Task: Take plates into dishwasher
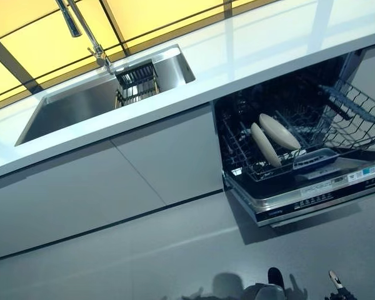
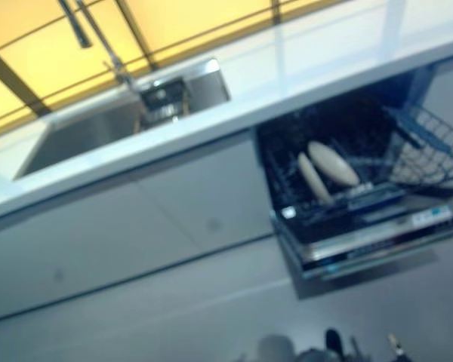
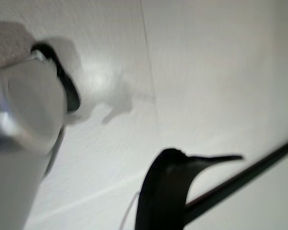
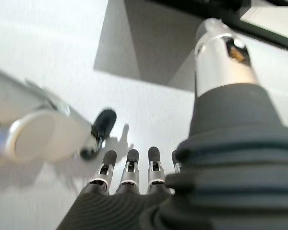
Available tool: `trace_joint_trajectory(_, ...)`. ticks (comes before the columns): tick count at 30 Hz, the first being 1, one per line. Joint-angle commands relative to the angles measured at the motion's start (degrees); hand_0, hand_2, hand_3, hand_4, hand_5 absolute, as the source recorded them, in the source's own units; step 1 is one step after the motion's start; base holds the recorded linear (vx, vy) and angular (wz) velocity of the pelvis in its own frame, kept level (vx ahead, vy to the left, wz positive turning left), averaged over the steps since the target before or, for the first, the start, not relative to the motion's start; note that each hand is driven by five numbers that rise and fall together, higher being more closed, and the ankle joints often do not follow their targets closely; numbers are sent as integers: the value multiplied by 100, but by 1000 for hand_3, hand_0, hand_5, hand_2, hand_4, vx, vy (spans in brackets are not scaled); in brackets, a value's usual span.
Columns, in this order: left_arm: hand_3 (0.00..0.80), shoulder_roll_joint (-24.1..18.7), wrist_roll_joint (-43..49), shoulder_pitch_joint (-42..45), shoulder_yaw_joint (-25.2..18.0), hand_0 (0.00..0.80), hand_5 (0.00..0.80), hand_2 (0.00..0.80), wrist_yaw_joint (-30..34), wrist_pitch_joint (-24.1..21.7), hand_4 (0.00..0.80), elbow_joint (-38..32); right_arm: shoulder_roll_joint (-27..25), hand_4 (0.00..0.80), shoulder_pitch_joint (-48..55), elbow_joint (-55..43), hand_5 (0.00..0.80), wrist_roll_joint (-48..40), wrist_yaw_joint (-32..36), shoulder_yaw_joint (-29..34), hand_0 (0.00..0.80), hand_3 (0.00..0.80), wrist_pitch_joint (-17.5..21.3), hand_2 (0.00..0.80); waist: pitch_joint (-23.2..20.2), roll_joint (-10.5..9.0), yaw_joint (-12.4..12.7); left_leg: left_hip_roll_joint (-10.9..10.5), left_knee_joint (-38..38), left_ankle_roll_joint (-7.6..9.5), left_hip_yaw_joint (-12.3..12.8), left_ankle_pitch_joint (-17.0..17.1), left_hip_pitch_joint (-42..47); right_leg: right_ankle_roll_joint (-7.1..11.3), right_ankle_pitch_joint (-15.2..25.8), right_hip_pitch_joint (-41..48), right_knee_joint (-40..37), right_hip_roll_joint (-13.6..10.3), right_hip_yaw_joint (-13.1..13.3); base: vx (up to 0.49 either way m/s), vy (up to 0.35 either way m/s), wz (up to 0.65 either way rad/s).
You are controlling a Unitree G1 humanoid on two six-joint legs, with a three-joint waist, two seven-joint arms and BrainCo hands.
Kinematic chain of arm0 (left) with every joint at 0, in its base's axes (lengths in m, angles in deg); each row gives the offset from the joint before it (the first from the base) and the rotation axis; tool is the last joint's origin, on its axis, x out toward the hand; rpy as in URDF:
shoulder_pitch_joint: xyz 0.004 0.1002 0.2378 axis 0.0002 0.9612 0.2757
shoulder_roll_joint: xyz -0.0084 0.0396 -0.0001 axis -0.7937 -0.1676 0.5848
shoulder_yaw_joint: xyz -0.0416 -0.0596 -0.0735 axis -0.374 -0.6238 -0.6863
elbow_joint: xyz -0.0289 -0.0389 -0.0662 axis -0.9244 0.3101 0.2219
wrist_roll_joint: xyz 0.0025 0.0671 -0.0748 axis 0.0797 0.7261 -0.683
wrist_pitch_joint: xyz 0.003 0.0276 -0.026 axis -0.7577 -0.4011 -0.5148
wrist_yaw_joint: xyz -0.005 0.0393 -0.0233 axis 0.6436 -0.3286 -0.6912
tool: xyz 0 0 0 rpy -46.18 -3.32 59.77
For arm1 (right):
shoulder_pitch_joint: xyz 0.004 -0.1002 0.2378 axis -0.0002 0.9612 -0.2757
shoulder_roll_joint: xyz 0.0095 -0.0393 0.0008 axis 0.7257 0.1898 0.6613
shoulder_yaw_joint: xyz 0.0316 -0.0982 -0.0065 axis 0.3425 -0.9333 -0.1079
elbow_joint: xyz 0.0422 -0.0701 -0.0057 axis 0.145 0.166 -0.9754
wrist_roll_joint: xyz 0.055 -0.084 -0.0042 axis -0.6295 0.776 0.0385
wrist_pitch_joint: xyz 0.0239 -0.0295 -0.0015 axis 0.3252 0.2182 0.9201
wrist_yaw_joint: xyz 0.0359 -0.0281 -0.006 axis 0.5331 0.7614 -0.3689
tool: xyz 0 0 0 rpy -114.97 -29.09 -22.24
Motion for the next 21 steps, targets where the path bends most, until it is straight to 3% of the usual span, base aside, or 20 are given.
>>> trace_joint_trajectory(1, 0, -69, -192, 313, 156, 0, 0, 0, 2, -106, 0, -9, -199, 0, -315, -261, 0, -265, 191, 202, 0, 0, 262, 0, -77, -32, 69, -56, 444, 450, -266, -147, -142, -684, -936, 86, 1167, 2, -101, 21, -17, 9)
trace_joint_trajectory(11, 0, 23, -412, 592, 382, 0, 0, 0, -80, 66, 0, -265, -880, 0, -1258, -520, 0, -367, 155, 32, 0, 0, 126, 0, -8, 186, 373, -227, 367, 328, -503, 141, -433, -786, -1169, -275, 1638, -50, -251, 9, -26, 15)
trace_joint_trajectory(21, 0, 8, -573, 838, 459, 0, 0, 0, -73, 179, 0, -559, -1297, 0, -2302, -888, 0, -821, 344, -179, 0, 0, 347, 0, 79, 279, 654, -194, 63, 215, -667, 675, -585, -932, -1356, -452, 1908, -69, -473, 2, -40, 14)
